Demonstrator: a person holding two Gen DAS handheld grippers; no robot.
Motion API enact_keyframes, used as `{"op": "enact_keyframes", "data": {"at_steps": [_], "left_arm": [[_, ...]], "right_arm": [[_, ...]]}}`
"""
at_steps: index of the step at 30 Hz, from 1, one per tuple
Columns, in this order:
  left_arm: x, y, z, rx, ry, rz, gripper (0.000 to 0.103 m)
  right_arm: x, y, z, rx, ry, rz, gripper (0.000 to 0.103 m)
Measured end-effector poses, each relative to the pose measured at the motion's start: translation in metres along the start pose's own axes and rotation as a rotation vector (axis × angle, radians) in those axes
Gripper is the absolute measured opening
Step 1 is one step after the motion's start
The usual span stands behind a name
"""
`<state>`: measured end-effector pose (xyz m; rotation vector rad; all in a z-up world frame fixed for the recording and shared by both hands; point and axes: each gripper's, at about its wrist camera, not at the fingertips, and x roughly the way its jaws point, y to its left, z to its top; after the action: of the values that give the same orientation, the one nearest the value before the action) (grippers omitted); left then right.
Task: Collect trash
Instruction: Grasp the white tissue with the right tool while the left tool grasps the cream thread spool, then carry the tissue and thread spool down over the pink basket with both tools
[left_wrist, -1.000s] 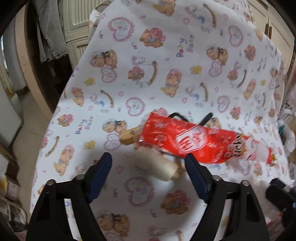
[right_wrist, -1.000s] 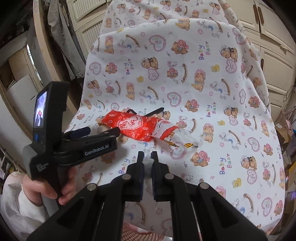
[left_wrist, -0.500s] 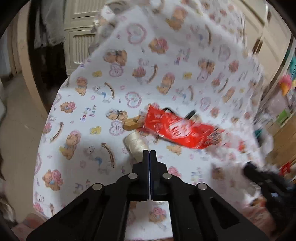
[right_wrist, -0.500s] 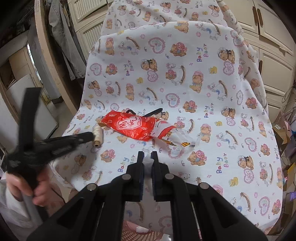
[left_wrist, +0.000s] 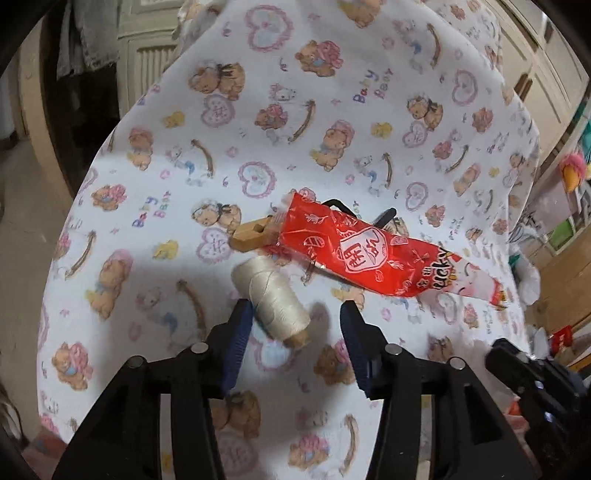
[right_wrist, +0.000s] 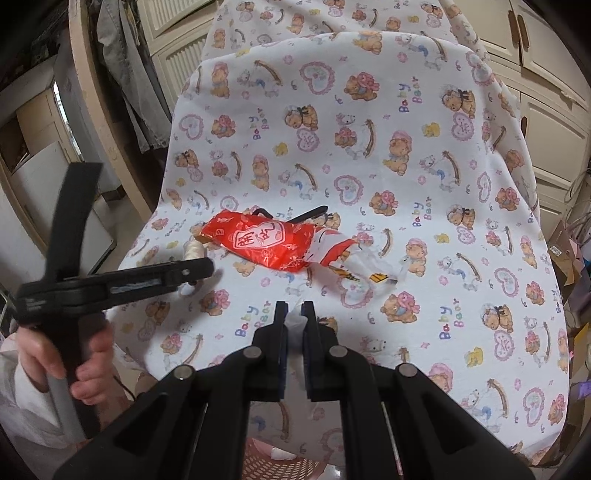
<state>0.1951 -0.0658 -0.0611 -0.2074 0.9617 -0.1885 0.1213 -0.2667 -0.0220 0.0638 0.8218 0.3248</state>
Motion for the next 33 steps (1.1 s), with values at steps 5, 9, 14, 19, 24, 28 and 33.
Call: {"op": "enact_keyframes", "data": {"at_steps": [5, 9, 14, 19, 24, 28, 33], "left_arm": [[0.005, -0.006, 0.0, 0.037, -0.028, 0.076, 0.048], [0.001, 0.003, -0.002, 0.019, -0.019, 0.056, 0.027], [-0.01, 0.02, -0.007, -0.017, 0.005, 0.028, 0.023], [-0.022, 0.029, -0.013, -0.026, 0.015, 0.021, 0.023], [-0.034, 0.025, -0.018, 0.019, 0.005, 0.034, 0.023], [-0.043, 0.016, -0.021, 0.078, -0.018, 0.048, 0.022], [-0.047, 0.013, -0.022, 0.095, -0.018, 0.042, 0.022]], "right_arm": [[0.0, 0.002, 0.0, -0.014, -0.002, 0.0, 0.006], [0.0, 0.002, 0.0, -0.015, -0.003, 0.002, 0.006], [-0.004, 0.003, -0.001, -0.021, -0.011, -0.001, 0.006], [-0.006, 0.001, -0.004, -0.008, -0.003, 0.009, 0.007], [0.003, -0.001, -0.011, -0.006, 0.037, -0.005, 0.009], [0.012, -0.003, -0.017, -0.01, 0.063, -0.03, 0.032], [0.02, -0.009, -0.024, -0.004, 0.095, -0.069, 0.032]]}}
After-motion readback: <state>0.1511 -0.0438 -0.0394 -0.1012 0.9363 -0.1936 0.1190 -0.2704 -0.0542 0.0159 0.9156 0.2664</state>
